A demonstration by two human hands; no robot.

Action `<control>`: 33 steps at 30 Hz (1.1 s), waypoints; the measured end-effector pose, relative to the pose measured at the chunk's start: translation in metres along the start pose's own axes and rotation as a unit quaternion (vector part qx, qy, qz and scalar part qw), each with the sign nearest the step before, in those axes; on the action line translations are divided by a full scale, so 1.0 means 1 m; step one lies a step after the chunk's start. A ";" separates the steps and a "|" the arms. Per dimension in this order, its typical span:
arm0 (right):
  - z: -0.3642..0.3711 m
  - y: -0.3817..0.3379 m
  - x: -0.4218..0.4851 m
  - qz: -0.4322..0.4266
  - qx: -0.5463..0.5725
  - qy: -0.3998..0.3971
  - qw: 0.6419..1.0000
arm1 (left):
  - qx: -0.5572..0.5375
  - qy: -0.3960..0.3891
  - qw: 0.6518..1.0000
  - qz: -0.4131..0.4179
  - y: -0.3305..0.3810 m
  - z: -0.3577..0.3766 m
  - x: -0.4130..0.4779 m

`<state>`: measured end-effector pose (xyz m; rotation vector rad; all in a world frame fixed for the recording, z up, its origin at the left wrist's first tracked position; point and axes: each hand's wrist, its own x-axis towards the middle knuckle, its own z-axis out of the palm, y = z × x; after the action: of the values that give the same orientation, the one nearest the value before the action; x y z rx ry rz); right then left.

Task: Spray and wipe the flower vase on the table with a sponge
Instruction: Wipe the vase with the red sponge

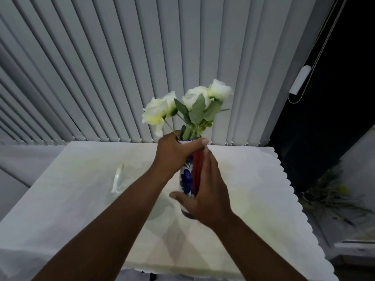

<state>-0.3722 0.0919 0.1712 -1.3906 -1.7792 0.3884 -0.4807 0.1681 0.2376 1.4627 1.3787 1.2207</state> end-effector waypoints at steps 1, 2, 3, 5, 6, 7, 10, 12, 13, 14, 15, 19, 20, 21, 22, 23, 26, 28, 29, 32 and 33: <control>-0.006 0.000 0.009 0.028 0.064 -0.021 0.997 | -0.007 -0.018 1.000 0.014 0.000 -0.001 -0.002; -0.011 0.002 0.016 0.051 0.116 -0.043 0.991 | -0.024 -0.033 0.999 0.023 0.000 -0.001 -0.003; -0.013 0.006 0.019 0.065 0.148 -0.061 0.985 | -0.052 -0.043 0.997 0.025 0.001 -0.003 -0.002; -0.014 0.016 0.012 0.087 0.189 -0.093 0.974 | -0.102 -0.039 0.994 0.021 0.004 -0.007 0.004; -0.011 0.020 0.005 0.094 0.197 -0.104 0.970 | -0.119 -0.029 0.992 0.022 0.005 -0.010 0.007; -0.008 0.024 -0.005 0.097 0.196 -0.107 0.970 | -0.135 -0.020 0.990 0.020 0.006 -0.013 0.011; 0.009 0.030 -0.029 0.104 0.172 -0.073 0.977 | -0.158 -0.014 0.987 0.010 0.005 -0.019 0.017; 0.019 0.030 -0.036 0.121 0.149 -0.031 0.981 | -0.125 -0.013 0.992 0.005 0.003 -0.015 0.015; 0.022 0.029 -0.038 0.130 0.134 -0.014 0.982 | -0.096 -0.007 0.995 -0.002 0.002 -0.011 0.013; 0.025 0.028 -0.038 0.136 0.117 0.003 0.984 | -0.069 0.003 0.998 -0.014 0.001 -0.006 0.011; 0.026 0.027 -0.039 0.142 0.099 0.019 0.985 | -0.046 0.018 0.998 -0.027 0.000 -0.002 0.008; 0.028 0.019 -0.041 0.133 -0.008 0.064 0.989 | 0.008 0.098 0.994 -0.045 -0.002 0.007 0.005; 0.028 0.017 -0.040 0.106 -0.044 0.067 0.991 | 0.008 0.102 0.994 -0.042 -0.002 0.006 0.006; 0.028 0.015 -0.038 0.070 -0.080 0.066 0.992 | 0.006 0.098 0.994 -0.038 -0.001 0.005 0.007; 0.026 0.014 -0.035 0.027 -0.109 0.059 0.992 | 0.008 0.088 0.996 -0.031 -0.002 0.003 0.008; 0.022 0.013 -0.029 -0.014 -0.128 0.046 0.991 | 0.016 0.075 0.997 -0.022 -0.002 0.002 0.010; 0.006 0.009 0.000 -0.036 -0.056 -0.002 0.998 | 0.031 0.024 0.999 0.010 -0.005 -0.002 0.008; -0.008 0.009 0.020 0.029 0.067 -0.048 0.996 | 0.014 0.002 1.000 0.026 -0.005 -0.003 0.006; -0.014 0.011 0.026 0.054 0.108 -0.071 0.990 | 0.000 -0.001 0.999 0.032 -0.004 -0.003 0.007; -0.018 0.026 0.021 0.089 0.173 -0.116 0.974 | -0.066 0.011 0.997 0.034 0.001 -0.009 0.014; -0.016 0.030 0.014 0.098 0.188 -0.123 0.970 | -0.086 0.012 0.996 0.033 0.003 -0.011 0.017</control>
<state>-0.3414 0.1111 0.1668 -1.2869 -1.6511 0.9875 -0.4919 0.1842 0.2454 1.3872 1.2167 1.3674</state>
